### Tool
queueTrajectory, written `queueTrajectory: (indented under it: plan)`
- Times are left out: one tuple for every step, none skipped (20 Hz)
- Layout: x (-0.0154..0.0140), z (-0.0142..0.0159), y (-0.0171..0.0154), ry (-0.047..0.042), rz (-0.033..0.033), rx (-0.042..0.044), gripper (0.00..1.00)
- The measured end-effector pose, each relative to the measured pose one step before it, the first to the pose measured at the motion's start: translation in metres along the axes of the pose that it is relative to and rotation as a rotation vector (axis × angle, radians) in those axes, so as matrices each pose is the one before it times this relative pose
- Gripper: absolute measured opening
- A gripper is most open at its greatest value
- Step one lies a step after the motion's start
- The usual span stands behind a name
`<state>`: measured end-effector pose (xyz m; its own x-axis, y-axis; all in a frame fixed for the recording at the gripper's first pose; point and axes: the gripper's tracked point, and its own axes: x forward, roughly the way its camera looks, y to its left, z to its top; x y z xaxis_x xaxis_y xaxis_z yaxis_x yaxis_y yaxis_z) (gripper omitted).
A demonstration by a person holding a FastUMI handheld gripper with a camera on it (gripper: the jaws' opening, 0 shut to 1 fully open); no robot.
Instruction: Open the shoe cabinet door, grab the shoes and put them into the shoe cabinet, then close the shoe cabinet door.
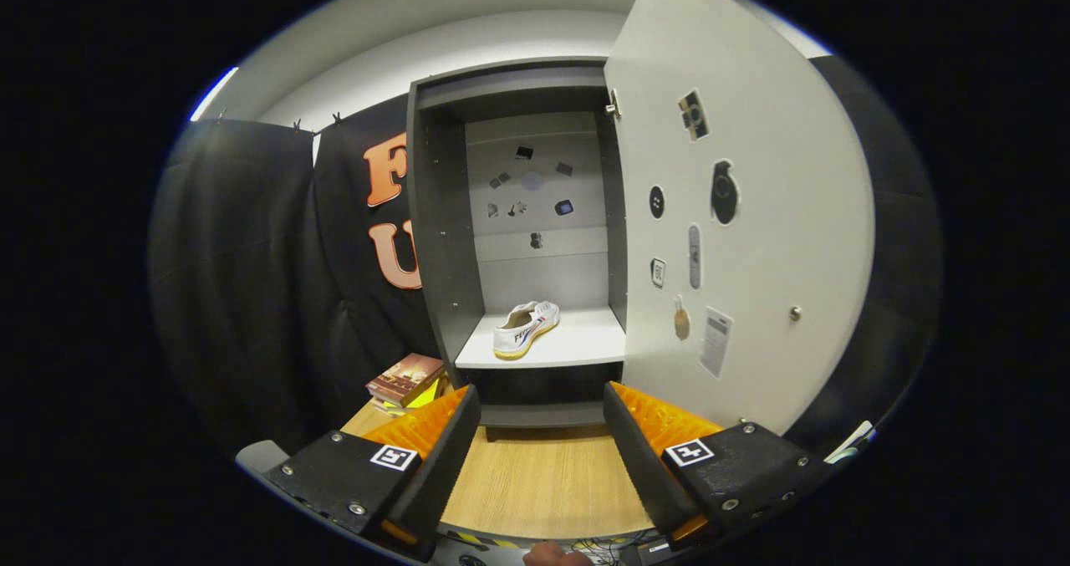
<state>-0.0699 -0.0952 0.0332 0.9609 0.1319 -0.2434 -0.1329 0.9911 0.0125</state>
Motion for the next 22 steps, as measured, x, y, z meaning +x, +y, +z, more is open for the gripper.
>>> queueTrajectory:
  plan:
    - [-0.01058, -0.00016, -0.00816, -0.00908, 0.01273, 0.00773, 0.92]
    - [-0.00895, -0.00016, -0.0093, -0.0117, 0.01278, 0.00691, 0.92]
    - [-0.00802, 0.00116, -0.00829, -0.0159, 0.01625, 0.00452, 0.92]
    - [-0.00803, -0.00108, -0.01004, -0.00643, 0.00817, 0.0075, 0.92]
    - [-0.0068, -0.00003, -0.00869, -0.00452, 0.01086, 0.01165, 0.92]
    - [-0.00713, 0.00135, -0.01082, -0.00378, 0.0048, 0.01358, 0.92]
    - [-0.00662, 0.00196, -0.01182, -0.00762, -0.00065, 0.01547, 0.92]
    - [-0.00533, 0.00247, -0.01098, -0.00565, 0.00163, 0.01781, 0.92]
    - [-0.006, 0.00111, -0.01047, -0.00275, 0.00156, 0.02032, 0.92]
    - [-0.00578, 0.0034, -0.01177, -0.0078, -0.00087, 0.01727, 0.92]
    - [-0.0016, 0.00247, -0.01423, -0.00979, -0.0124, 0.00949, 0.92]
    - [-0.00062, -0.00032, -0.01811, -0.00628, -0.02532, 0.00217, 0.92]
    - [0.00061, -0.0003, -0.01698, -0.00038, -0.02768, -0.00474, 0.92]
    - [0.00167, 0.00135, -0.01569, -0.00356, -0.02236, -0.0056, 0.93]
    - [0.00224, 0.00292, -0.01102, -0.005, -0.01669, -0.00542, 0.93]
    - [0.00461, 0.00212, -0.00821, -0.00352, -0.00996, -0.0054, 0.94]
    - [0.00796, -0.00025, -0.0049, -0.00526, -0.00611, -0.00476, 0.95]
    - [0.00534, 0.00124, -0.00441, 0.00015, -0.00281, -0.00302, 0.94]
    - [0.00652, 0.00109, -0.00177, -0.00003, 0.00225, -0.00175, 0.95]
    - [0.00552, -0.00116, -0.00073, 0.00451, 0.00291, -0.00404, 0.94]
    - [0.00526, -0.00123, 0.00177, 0.00404, 0.00556, -0.00652, 0.94]
    - [0.0051, 0.001, 0.00409, 0.00237, 0.00994, -0.00575, 0.95]
